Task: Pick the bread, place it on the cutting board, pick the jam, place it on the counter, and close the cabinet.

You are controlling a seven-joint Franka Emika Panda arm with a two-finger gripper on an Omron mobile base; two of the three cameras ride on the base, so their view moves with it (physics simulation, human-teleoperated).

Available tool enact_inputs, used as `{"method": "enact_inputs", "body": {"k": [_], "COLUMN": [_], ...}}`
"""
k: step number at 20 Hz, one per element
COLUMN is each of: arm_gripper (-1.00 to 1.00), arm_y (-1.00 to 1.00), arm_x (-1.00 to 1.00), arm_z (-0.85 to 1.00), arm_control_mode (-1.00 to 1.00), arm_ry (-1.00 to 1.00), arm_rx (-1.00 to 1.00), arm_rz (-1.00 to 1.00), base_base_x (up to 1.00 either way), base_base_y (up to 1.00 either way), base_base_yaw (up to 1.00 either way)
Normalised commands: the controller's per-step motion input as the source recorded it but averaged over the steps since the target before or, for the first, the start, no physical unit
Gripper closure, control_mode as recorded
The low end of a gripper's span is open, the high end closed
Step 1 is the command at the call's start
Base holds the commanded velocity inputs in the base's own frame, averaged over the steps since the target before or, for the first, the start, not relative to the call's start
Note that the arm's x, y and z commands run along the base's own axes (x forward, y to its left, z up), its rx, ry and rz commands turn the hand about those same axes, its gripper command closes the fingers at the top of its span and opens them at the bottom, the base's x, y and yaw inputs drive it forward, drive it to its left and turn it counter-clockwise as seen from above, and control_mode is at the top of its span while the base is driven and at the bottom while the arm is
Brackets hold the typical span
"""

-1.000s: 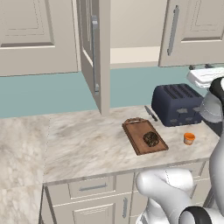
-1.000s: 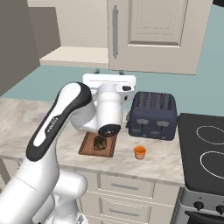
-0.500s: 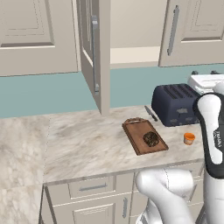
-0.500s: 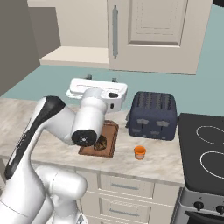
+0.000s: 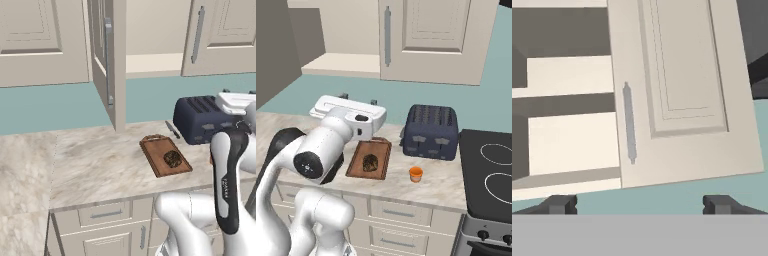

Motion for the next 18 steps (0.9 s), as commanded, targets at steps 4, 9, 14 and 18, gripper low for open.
{"method": "enact_inputs", "body": {"k": [4,9,14,18], "arm_gripper": [-1.00,-1.00,-1.00,-1.00], "arm_y": [0.08,0.07,0.10,0.18], "arm_x": [-0.59,-0.59,-0.56,-0.51], "arm_z": [0.09,0.06,0.07,0.01], "arm_control_mode": [-1.00,-1.00,-1.00,-1.00], "arm_ry": [0.10,0.06,0.01,0.00], "arm_rx": [0.00,0.00,0.00,0.00], "arm_rz": [-0.11,-0.10,-0.08,-0.04], "base_base_x": [0.00,0.00,0.00,0.00], "base_base_y": [0.00,0.00,0.00,0.00], "base_base_yaw": [0.00,0.00,0.00,0.00]}}
